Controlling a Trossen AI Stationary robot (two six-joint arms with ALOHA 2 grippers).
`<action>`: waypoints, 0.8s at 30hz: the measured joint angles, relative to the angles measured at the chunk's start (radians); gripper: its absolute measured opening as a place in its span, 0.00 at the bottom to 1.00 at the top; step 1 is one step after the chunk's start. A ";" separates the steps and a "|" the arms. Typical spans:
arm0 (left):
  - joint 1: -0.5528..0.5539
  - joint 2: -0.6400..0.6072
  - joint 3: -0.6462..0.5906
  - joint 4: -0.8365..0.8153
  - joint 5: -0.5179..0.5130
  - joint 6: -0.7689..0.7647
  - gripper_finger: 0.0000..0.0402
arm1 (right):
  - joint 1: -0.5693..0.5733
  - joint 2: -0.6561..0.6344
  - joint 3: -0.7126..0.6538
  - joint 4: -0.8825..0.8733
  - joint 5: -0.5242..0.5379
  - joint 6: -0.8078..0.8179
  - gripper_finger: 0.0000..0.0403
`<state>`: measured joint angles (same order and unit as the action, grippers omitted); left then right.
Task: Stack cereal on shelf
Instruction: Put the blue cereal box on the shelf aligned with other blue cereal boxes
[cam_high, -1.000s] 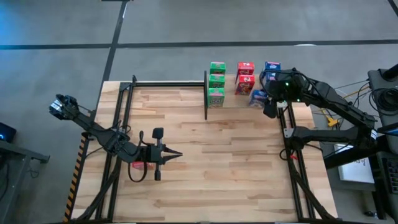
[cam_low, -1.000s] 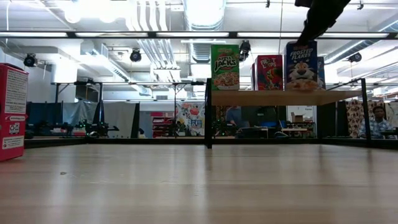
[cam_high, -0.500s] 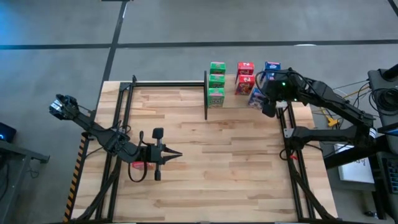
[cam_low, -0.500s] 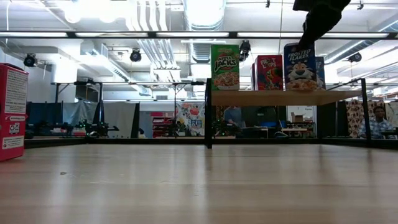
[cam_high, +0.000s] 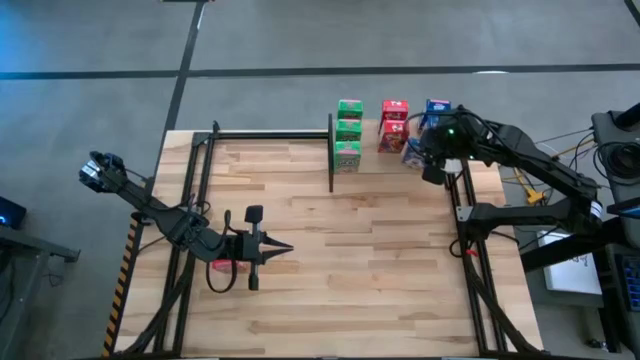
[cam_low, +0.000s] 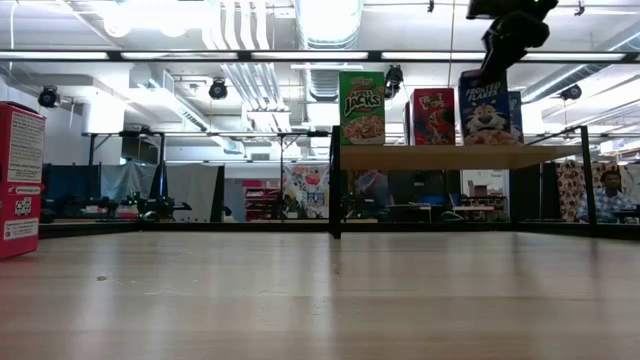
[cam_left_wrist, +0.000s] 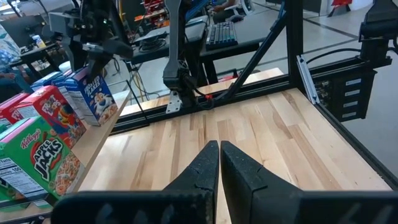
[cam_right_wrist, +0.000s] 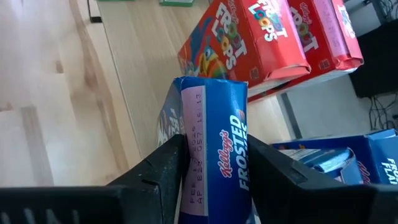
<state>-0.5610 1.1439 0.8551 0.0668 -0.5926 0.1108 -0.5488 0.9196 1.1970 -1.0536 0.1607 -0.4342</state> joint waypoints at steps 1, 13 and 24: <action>0.000 0.000 0.000 0.000 0.000 0.000 0.00 | -0.001 0.004 0.001 0.001 0.000 0.005 0.37; 0.000 0.000 0.000 0.000 0.000 -0.012 0.00 | -0.005 0.035 0.006 0.001 0.034 0.017 0.52; 0.000 0.000 0.000 0.000 0.000 -0.015 0.00 | -0.004 0.045 0.158 -0.070 0.032 0.057 0.53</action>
<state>-0.5610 1.1439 0.8550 0.0669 -0.5922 0.0956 -0.5526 0.9646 1.3547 -1.1233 0.1930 -0.3769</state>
